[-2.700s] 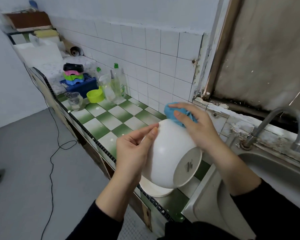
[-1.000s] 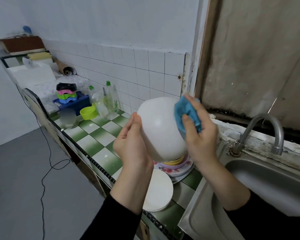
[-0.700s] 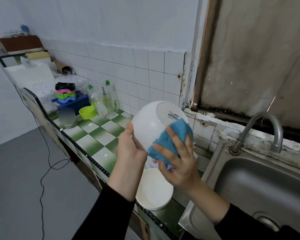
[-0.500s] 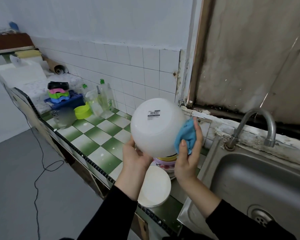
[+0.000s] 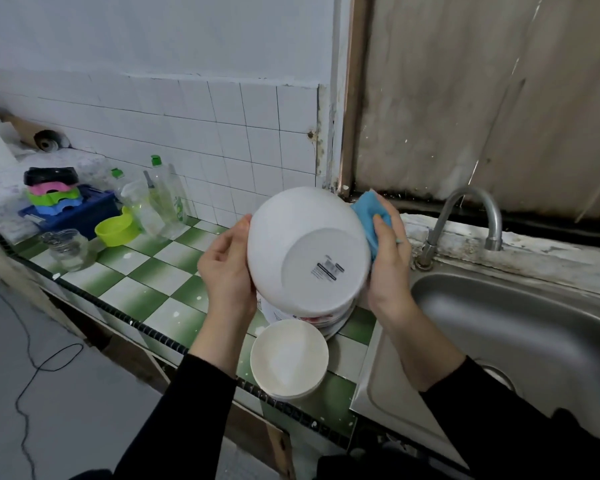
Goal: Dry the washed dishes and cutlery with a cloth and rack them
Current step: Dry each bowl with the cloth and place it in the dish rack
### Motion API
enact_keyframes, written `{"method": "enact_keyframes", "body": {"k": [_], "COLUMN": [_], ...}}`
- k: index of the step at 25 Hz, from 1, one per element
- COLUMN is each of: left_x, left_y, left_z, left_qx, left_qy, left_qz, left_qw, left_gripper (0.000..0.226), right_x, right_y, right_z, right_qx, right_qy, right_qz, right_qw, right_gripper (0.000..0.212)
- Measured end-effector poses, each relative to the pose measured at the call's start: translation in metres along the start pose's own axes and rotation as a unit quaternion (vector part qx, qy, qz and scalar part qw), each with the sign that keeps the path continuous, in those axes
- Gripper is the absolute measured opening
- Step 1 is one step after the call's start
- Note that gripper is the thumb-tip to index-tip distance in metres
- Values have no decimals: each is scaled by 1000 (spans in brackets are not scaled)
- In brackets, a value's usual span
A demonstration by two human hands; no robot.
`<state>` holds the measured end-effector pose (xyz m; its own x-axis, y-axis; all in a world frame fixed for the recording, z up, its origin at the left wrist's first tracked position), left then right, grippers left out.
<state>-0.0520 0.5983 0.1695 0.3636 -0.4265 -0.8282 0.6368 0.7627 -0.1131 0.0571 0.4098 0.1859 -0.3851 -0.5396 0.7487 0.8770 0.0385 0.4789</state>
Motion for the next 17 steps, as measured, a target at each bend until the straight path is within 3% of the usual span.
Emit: {"method": "enact_keyframes", "body": {"k": [2,5,9,11,13,14,15,17], "left_x": [-15,-24,-13,0,11,15,19,26], "left_y": [-15,-31,-47,-58,-61,-60,-60,-61], "left_z": [8,15,26,42,50,52,55,57], "left_qx": [15,47,64,73,59,51,47,41], "left_qy": [78,113,130,154,150,143,135,112], "left_qz": [73,115,116,112,97,85,69,26], "left_qw": [994,986,983,979,982,985,987,992], "left_gripper": [9,13,18,23,24,24,25,23], "right_x": [8,17,0,25,48,48,45,30], "right_y": [-3,-17,-6,-9,-26,-31,-24,12], "right_z": [3,4,-15,-8,14,14,5,-29], "right_qx": [17,50,-56,-1,156,207,224,144], "right_qy": [-18,-71,-91,-187,-316,-338,-337,-244], "right_qz": [-25,-88,59,-45,-228,-267,-249,-94], "right_qw": [999,992,993,981,908,878,880,954], "right_gripper": [29,30,22,25,37,40,40,34]}}
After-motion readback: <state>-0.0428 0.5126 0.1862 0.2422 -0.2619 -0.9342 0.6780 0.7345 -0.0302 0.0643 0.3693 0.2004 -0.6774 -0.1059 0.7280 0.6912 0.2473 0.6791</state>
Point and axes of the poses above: each hand's wrist, its own y-axis towards the middle knuckle, its own z-axis out of the palm, x = y × z, the point moved 7 cm from there along y, towards the middle knuckle, and after that the axes turned 13 degrees about -z, right-handed, at the moved point
